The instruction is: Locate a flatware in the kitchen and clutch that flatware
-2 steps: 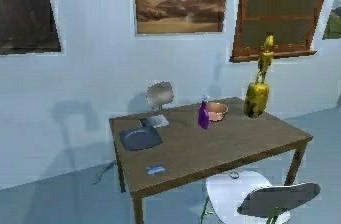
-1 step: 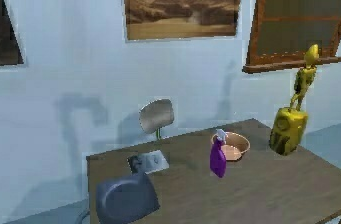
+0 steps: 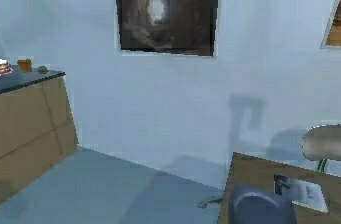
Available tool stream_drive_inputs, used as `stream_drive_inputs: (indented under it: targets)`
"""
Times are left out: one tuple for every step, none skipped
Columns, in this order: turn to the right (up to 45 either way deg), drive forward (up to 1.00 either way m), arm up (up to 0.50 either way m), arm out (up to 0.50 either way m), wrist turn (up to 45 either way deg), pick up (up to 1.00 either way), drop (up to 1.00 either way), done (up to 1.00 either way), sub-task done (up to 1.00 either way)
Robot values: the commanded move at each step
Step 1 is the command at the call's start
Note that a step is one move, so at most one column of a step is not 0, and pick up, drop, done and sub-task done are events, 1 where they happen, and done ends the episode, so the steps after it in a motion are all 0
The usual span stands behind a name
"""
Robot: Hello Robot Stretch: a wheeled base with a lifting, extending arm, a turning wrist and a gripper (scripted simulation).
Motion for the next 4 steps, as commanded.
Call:
stream_drive_inputs:
  targets:
    - [-45.0,0.0,0.0,0.0,0.0,0.0,0.0,0.0,0.0]
    - [-12.0,0.0,0.0,0.0,0.0,0.0,0.0,0.0,0.0]
    - [0.0,0.0,0.5,0.0,0.0,0.0,0.0,0.0,0.0]
    - [0.0,0.0,0.34,0.0,0.0,0.0,0.0,0.0,0.0]
